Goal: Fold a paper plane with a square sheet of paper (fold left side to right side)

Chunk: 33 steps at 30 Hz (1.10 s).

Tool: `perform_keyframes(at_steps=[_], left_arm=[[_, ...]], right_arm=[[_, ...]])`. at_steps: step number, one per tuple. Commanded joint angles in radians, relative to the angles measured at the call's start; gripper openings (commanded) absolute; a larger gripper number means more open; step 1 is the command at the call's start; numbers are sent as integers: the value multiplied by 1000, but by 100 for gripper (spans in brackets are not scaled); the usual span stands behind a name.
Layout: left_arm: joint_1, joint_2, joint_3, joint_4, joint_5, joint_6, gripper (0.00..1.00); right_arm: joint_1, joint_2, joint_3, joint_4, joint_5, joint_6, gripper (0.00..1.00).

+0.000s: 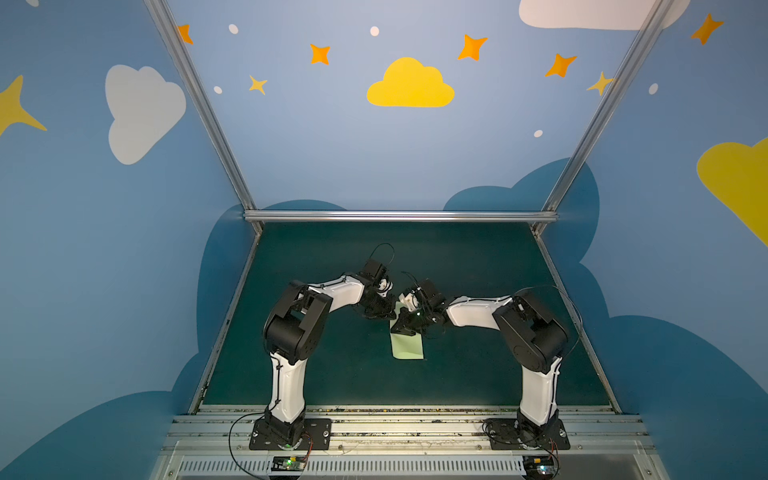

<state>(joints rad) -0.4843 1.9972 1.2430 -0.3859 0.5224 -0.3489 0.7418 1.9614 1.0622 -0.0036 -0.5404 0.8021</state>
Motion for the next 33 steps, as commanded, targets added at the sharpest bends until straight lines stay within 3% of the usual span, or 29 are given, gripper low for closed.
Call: perform_keyframes(at_steps=[1,33], left_arm=[[-5,35,-34,-18,-33,6,4],[-5,45,-29,-24,-37,7,4]], right_arm=[[6,20,0,-21,1,-23,0],[76,-34,-168,-129,-9,-146,0]])
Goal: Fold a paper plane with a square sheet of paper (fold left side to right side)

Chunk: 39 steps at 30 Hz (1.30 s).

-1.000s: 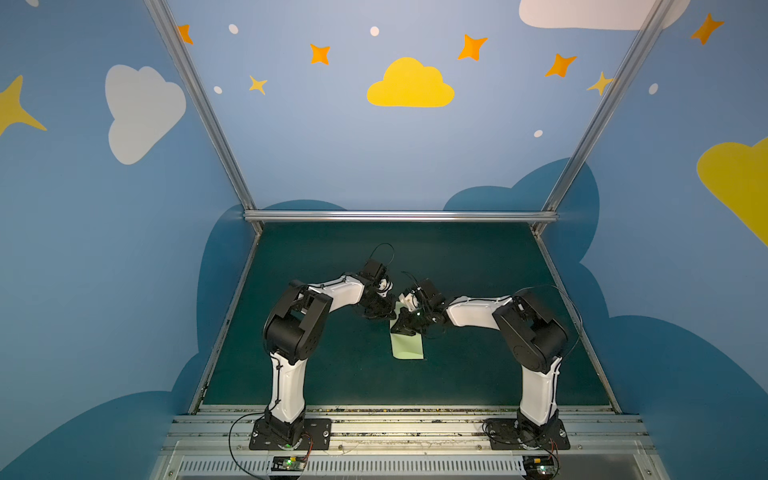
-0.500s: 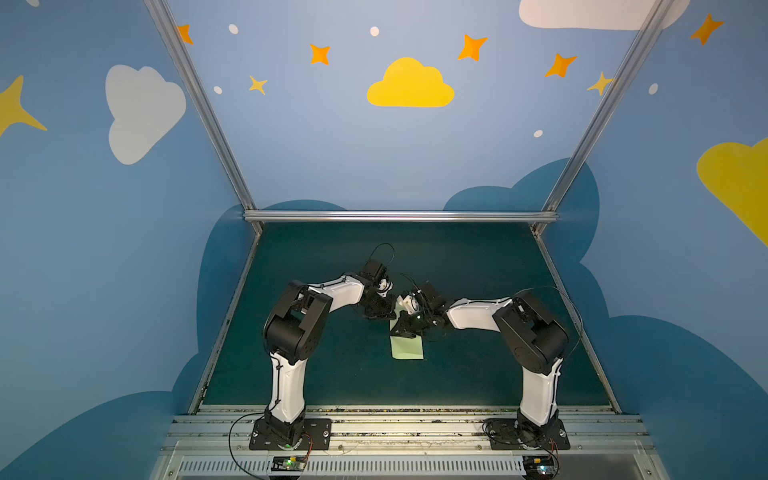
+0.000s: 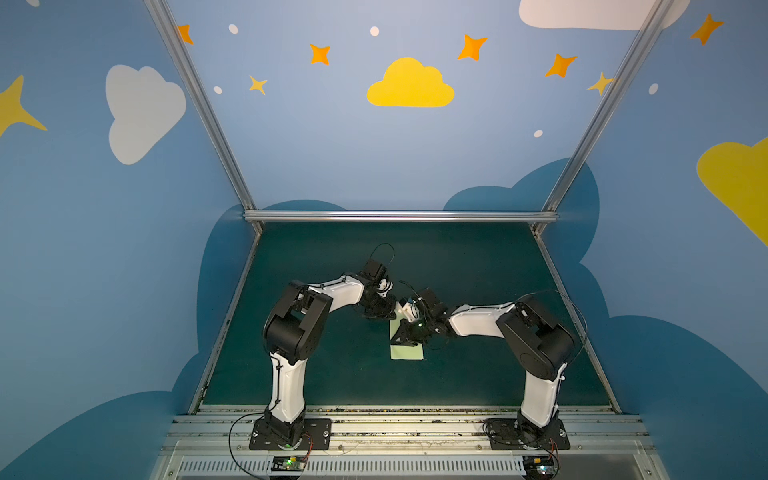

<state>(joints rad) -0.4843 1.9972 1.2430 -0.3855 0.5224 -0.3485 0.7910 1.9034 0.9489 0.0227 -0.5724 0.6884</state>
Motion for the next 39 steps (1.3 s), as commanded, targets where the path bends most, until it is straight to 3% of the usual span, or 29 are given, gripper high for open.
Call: perform_keyframes(at_steps=[1,19,32,39], left_arm=[[-5,45,-30,-26,-38,7,4],[-5,33,-39,-26,-38,6,4],[-5,26,-40,-24,-32,4,4],[-5,23,-44,-23,-33,3,4]], right_arm=[[31,22,-58,-161,23,-37,0],[129,-28,-161,-199,43,-62,0],[74,-368,-183,-233,49,8,0],[53,-266,-71,-189,65,32,0]])
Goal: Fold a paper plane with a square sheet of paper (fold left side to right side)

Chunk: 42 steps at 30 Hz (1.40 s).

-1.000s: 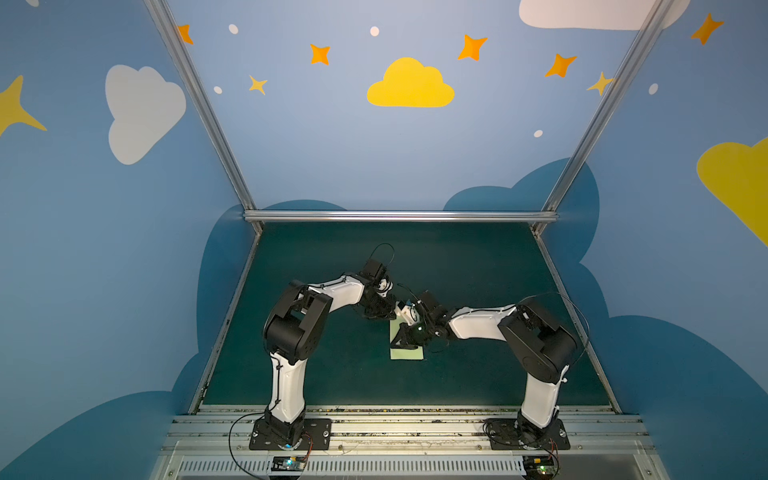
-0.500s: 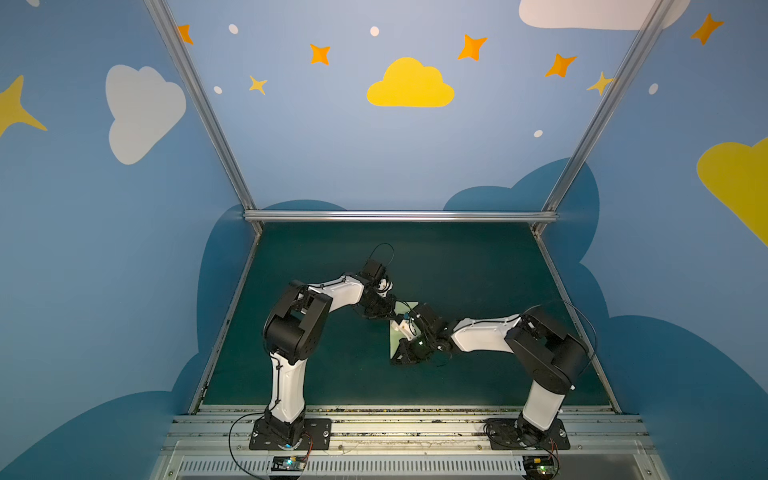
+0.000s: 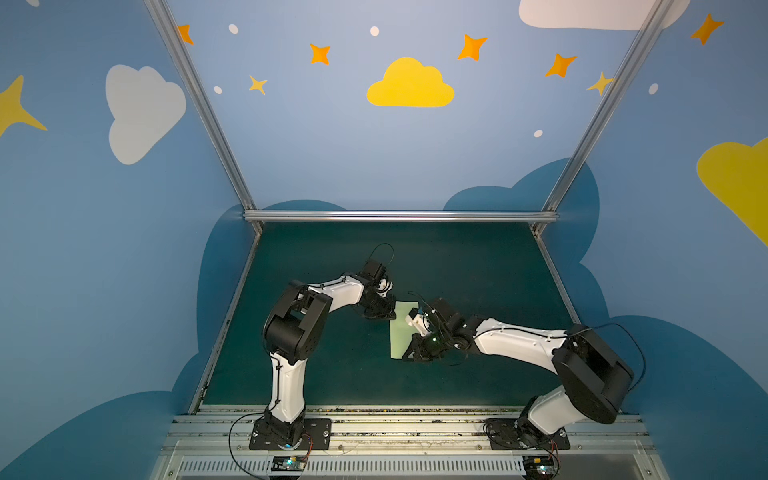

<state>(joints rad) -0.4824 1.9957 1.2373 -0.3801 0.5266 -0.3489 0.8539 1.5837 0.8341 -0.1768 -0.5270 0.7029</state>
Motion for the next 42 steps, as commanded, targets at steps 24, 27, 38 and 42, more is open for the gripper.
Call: perform_keyframes(at_steps=[24,27,38,42], left_arm=[[-9,-152,-150,51,42,-95,4],[-19,-192,-204,89,45,-121,4],[-50,-188,-259,133,38,-142,3],[-49,-157,-256,133,14,-136,4]], right_arm=[[-35,312,49,133,5,56,0],[-35,314,51,129,4,52,0],[-33,320,57,121,1,48,0],[-32,315,54,121,2,47,0]])
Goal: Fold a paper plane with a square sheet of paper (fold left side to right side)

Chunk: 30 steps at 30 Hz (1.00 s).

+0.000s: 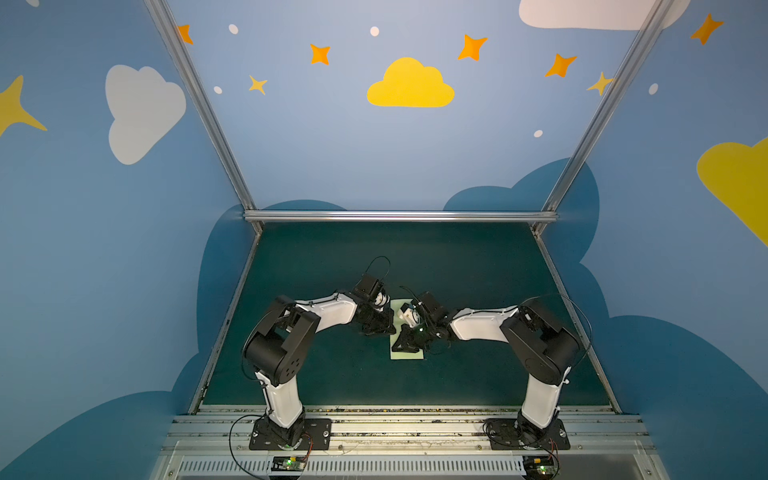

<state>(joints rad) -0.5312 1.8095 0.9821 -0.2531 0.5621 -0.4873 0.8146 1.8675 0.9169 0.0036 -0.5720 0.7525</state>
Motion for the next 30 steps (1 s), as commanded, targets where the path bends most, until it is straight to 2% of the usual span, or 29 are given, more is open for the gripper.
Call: perform_keyframes(at_steps=[1,9,30], left_arm=[[4,37,2,2,-28,6,4],[55,93,39,-5,-49,17,4],[171,274,301,-129,-51,109,3]], right_arm=[[6,31,-30,-60,47,-2,0],[7,36,-32,-62,45,-5,0],[6,41,-41,-58,47,-5,0]])
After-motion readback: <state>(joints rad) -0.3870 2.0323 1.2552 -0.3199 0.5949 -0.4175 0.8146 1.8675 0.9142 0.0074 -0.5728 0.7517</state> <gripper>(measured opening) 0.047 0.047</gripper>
